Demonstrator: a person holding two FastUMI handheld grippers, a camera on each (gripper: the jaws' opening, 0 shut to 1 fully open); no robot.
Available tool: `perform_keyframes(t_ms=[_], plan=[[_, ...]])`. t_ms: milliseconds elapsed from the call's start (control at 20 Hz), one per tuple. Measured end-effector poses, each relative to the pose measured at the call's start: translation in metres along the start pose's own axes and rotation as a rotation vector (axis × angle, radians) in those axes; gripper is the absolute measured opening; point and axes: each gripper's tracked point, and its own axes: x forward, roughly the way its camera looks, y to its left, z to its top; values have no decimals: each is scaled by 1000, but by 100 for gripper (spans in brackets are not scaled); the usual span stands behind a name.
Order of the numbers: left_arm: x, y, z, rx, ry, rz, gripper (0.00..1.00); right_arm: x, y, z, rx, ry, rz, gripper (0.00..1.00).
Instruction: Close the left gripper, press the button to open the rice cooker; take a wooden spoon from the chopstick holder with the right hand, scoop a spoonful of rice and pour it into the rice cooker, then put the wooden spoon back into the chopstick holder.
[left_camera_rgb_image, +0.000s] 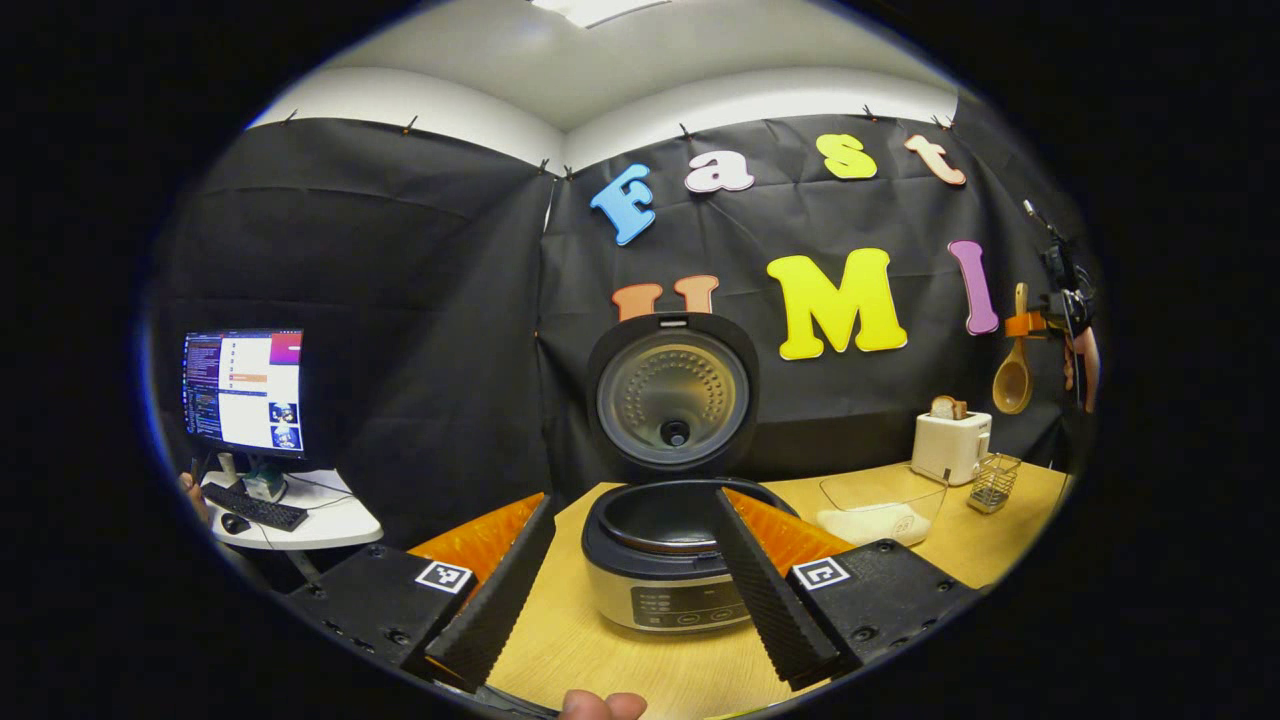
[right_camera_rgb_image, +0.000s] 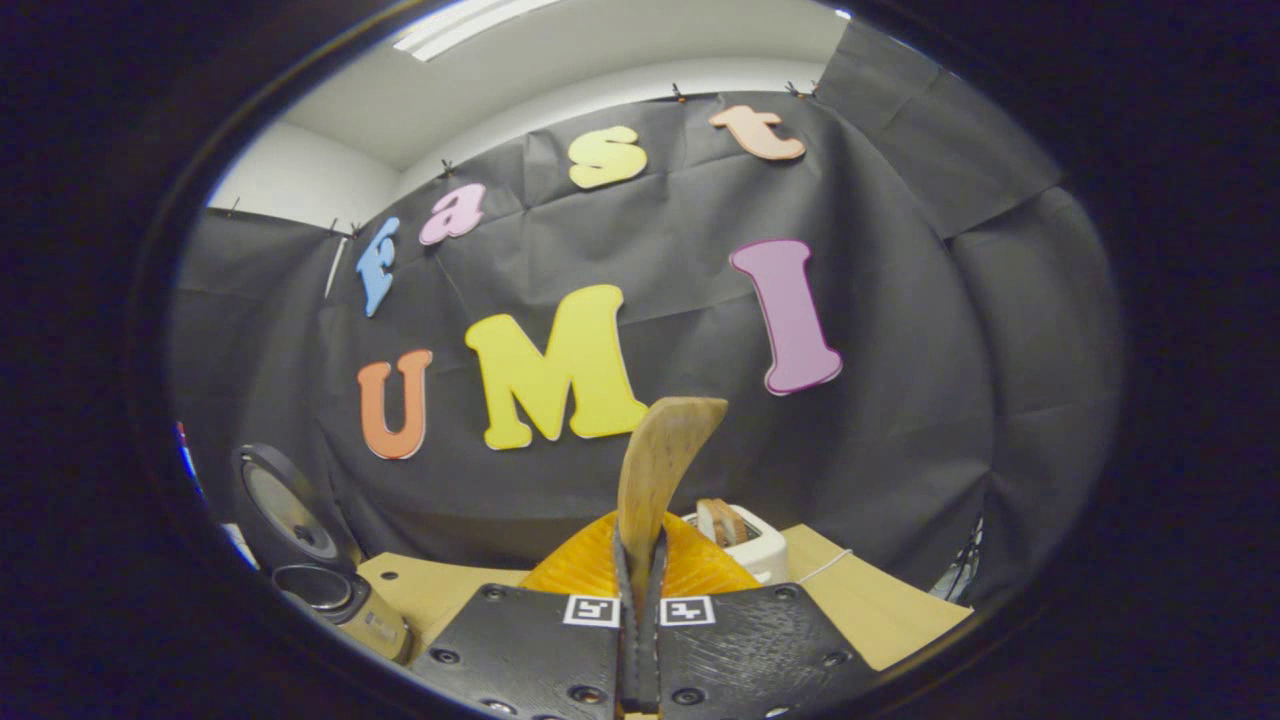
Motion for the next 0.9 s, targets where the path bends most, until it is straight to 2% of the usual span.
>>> perform_keyframes(t_ms=[200, 350, 750, 900], plan=[[-3, -18, 5, 17, -18, -30, 100, 20, -46, -38, 2, 62, -70, 0], [-3, -15, 8, 33, -32, -2, 99, 37, -65, -59, 12, 85, -102, 0], [-7, -9, 18, -6, -39, 41, 98, 72, -80, -113, -55, 111, -117, 0], [-7, -14, 28, -39, -42, 37, 99, 79, -85, -126, -12, 121, -122, 0]])
